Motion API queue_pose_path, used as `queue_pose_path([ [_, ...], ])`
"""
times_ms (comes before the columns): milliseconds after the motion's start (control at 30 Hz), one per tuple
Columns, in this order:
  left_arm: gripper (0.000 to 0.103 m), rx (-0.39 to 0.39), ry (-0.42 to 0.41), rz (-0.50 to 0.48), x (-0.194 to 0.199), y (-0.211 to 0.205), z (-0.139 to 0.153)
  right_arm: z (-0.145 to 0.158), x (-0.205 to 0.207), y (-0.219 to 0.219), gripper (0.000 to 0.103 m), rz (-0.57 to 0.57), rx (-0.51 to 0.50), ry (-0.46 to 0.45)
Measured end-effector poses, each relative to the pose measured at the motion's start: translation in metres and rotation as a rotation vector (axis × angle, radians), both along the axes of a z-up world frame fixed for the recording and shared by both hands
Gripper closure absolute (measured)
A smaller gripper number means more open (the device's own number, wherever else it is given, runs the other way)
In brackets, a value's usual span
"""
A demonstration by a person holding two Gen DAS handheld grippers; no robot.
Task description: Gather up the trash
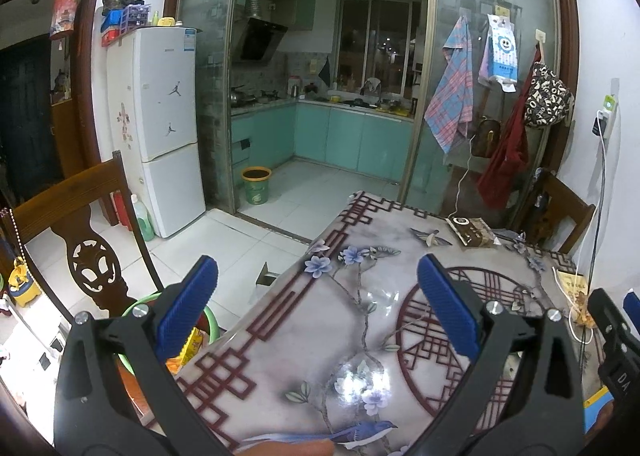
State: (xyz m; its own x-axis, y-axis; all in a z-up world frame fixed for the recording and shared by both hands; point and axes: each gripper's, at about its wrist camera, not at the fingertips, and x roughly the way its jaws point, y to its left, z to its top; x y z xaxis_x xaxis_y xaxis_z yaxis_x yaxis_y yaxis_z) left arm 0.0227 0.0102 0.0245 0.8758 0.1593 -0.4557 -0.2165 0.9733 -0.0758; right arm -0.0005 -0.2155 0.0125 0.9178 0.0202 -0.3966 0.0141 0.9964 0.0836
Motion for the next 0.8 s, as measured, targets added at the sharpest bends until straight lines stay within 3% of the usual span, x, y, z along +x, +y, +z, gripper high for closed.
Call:
queue_pose_path([
  [800, 0.005, 0.019, 0.011, 0.001, 0.0055, 0.0044, -0.0053, -0.0013, 0.0032, -0.0020, 0.007, -0.002, 0.003, 0.005],
])
